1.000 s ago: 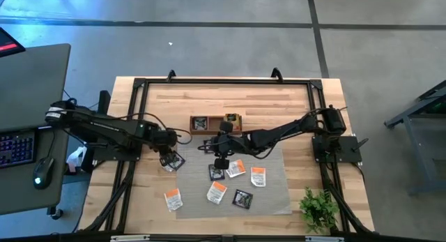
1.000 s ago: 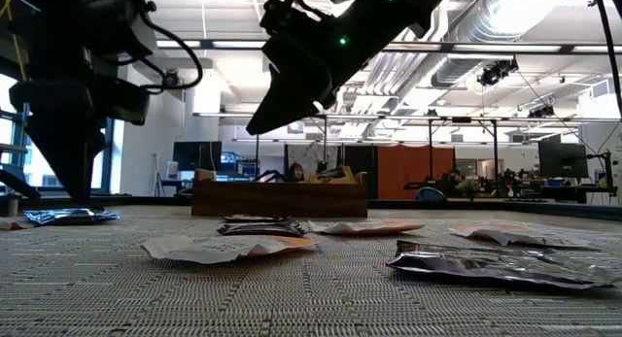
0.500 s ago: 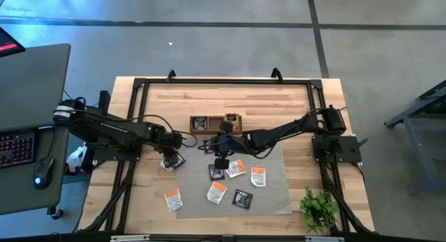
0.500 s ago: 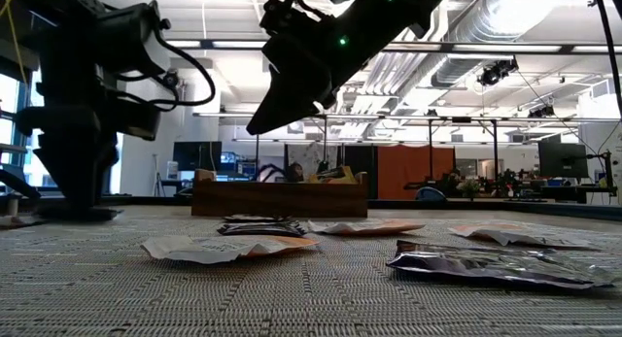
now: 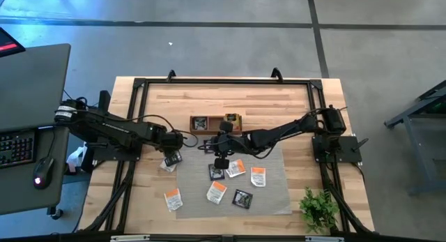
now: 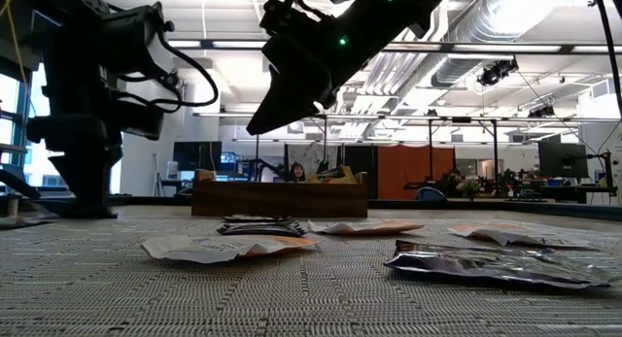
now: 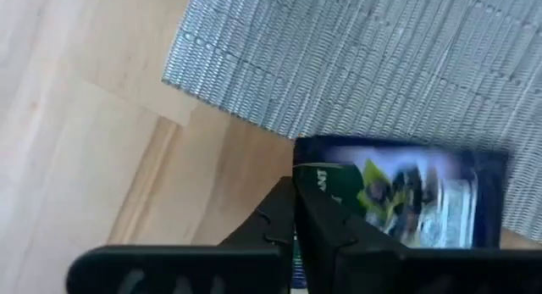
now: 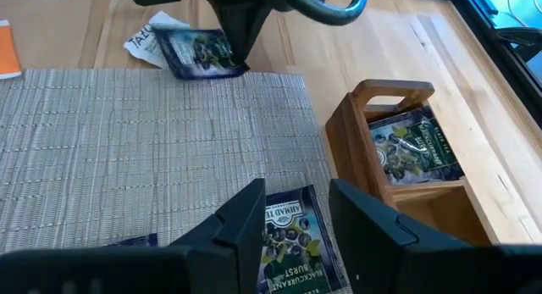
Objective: Pick & Place Tea
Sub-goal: Put the violet tea bag into the left section of the wooden organizer
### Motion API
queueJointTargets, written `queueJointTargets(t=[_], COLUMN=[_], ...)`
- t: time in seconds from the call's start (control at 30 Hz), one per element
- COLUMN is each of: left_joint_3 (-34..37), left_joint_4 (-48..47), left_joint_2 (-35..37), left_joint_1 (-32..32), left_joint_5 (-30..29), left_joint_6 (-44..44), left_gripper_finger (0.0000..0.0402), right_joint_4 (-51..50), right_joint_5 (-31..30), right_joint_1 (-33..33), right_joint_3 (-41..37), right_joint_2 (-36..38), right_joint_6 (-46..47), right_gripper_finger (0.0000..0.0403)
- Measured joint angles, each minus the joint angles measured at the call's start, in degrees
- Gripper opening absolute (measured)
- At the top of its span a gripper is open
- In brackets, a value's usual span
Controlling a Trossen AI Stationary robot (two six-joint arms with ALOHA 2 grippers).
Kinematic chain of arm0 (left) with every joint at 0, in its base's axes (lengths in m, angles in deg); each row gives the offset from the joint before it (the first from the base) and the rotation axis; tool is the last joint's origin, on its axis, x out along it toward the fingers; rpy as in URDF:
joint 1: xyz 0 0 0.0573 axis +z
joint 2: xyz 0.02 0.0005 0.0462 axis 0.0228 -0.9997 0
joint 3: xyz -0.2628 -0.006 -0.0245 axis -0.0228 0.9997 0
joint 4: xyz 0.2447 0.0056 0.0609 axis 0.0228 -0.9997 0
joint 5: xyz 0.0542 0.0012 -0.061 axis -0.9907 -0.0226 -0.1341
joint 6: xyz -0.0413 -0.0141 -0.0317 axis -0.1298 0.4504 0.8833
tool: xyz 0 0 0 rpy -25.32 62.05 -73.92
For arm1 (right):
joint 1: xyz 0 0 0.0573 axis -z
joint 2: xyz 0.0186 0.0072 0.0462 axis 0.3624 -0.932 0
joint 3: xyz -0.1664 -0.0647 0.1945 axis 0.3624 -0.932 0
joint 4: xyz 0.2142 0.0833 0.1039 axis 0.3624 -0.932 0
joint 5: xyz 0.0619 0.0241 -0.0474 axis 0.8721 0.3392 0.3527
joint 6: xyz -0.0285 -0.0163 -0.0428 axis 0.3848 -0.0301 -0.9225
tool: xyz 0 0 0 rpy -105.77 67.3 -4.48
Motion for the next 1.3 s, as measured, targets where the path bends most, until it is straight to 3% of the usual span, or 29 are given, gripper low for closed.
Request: queueJointTargets(t=[0.27,0.7,0.87,1.1,1.3], left_joint_3=[-4.73,-4.93,-4.95,-4.99,-5.01], left_joint_4=[-0.46,-2.18,-1.77,1.69,1.7], left_joint_2=[0.11,0.14,0.14,-1.42,-6.37], left_joint_1=[0.0,0.02,0.0,0.02,0.0], left_joint_5=[-2.28,-0.58,1.97,-1.4,-0.89], left_joint_6=[-5.62,-13.4,-14.4,-14.81,-14.38], left_gripper_finger=[0.0002,0.0006,0.0054,0.0148,0.0172], right_joint_4=[0.0,0.02,0.02,0.02,0.09], right_joint_5=[0.12,0.17,0.17,0.2,0.39], right_joint_1=[0.0,0.0,-0.02,0.0,0.0], right_joint_3=[0.0,0.0,0.0,0.0,0.0], right_joint_2=[0.0,0.0,0.0,0.0,0.0], right_joint_6=[0.13,0.2,0.2,0.21,0.22], right_gripper_finger=[0.0129,0.0129,0.0129,0.0129,0.0129])
